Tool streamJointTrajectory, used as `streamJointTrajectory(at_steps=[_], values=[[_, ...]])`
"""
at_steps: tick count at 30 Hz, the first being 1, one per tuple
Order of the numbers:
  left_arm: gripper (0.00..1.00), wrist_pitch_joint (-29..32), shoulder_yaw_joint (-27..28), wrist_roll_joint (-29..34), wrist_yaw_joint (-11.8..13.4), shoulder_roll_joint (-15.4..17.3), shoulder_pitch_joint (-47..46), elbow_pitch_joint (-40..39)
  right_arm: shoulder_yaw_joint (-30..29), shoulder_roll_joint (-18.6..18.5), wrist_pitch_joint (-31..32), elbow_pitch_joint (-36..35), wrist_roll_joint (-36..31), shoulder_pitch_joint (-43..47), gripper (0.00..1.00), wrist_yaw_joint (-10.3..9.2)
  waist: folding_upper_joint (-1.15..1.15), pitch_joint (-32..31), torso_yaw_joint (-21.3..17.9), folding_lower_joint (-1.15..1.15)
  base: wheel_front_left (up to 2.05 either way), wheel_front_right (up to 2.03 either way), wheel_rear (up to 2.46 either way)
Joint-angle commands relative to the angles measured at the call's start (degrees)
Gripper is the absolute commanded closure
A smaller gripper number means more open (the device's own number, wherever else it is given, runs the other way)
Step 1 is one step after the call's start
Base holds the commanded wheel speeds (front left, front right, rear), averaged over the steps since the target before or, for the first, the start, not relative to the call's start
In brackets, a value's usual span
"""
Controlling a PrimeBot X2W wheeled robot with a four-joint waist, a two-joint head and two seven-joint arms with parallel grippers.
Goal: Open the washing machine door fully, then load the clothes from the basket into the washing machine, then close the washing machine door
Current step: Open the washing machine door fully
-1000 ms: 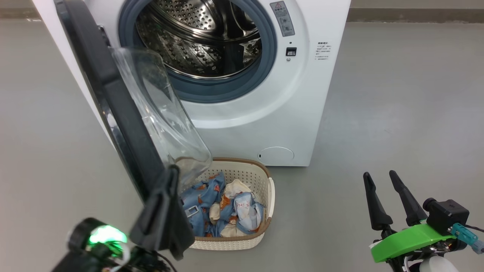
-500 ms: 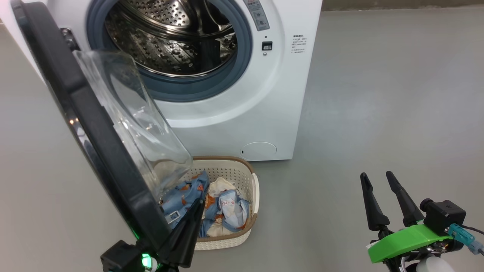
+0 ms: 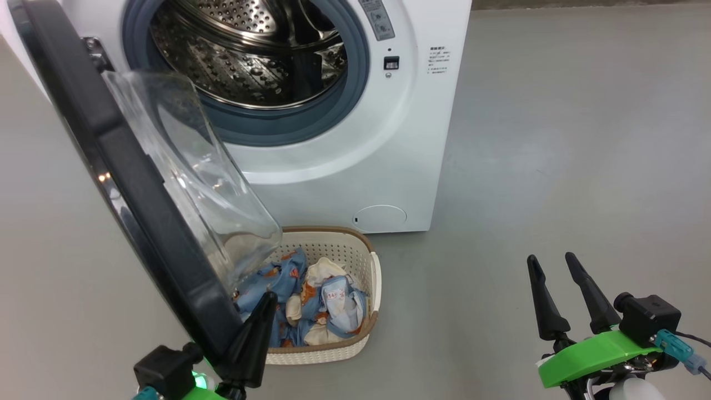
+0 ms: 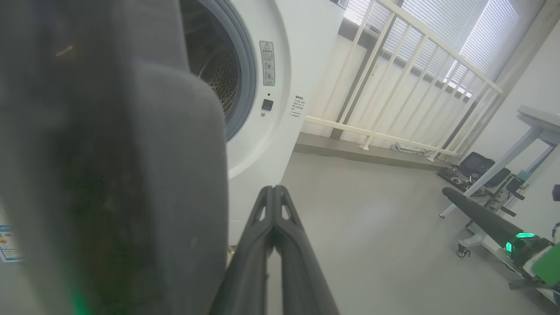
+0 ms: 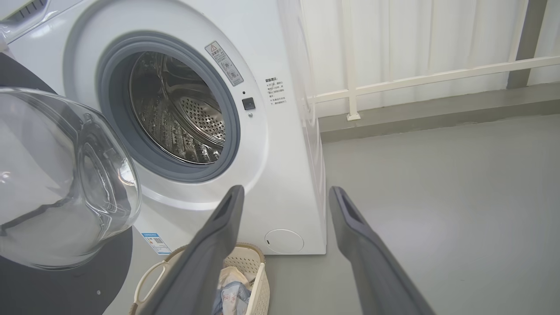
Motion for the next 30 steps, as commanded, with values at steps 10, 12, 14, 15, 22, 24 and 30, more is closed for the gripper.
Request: streamJointTrajectory(at_steps=[10,12,14,15,22,24,30], values=[[1.0,-1.3,5.4,-2.5,1.6,1.2,-2.2,0.2,1.7,-0.7,-0.7,-0.5,0.1,-1.4,0.0,0.26,0.0,-0.5,2.2,0.0,0.0,0.0,0.0],[1.0,-1.3,5.8,-2.6,1.8,1.6,-2.0,0.1,1.6,-0.8,-0.7,-0.5,0.2,-1.3,0.0,0.26,0.0,-0.5,2.9,0.0,0.0,0.0,0.0],[1.0,-1.3,6.0,-2.7,1.9,2.0,-1.9,-0.2,1.5,-0.9,-0.7,-0.4,0.3,-1.2,0.0,0.26,0.0,-0.5,3.8,0.0,0.0,0.0,0.0],[1.0,-1.2,6.1,-2.8,2.0,2.2,-1.7,-0.3,1.4,-0.9,-0.7,-0.3,0.3,-1.1,0.0,0.26,0.0,-0.6,4.2,0.0,0.0,0.0,0.0],[1.0,-0.9,6.9,-3.4,2.8,3.1,-0.3,-1.0,0.8,-1.2,-0.7,-0.1,0.4,-1.1,0.0,0.26,0.0,-1.0,7.5,0.0,0.0,0.0,0.0],[1.0,-0.8,7.1,-3.5,3.0,3.3,0.0,-1.1,1.0,-1.1,-0.7,0.0,0.5,-1.1,0.0,0.26,0.0,-1.2,8.5,0.0,0.0,0.0,0.0],[1.0,-0.5,7.8,-3.8,3.7,4.0,0.2,-1.6,0.9,-1.3,-0.7,0.3,0.7,-1.1,0.0,0.26,0.0,-1.4,11.1,0.0,0.0,0.0,0.0]])
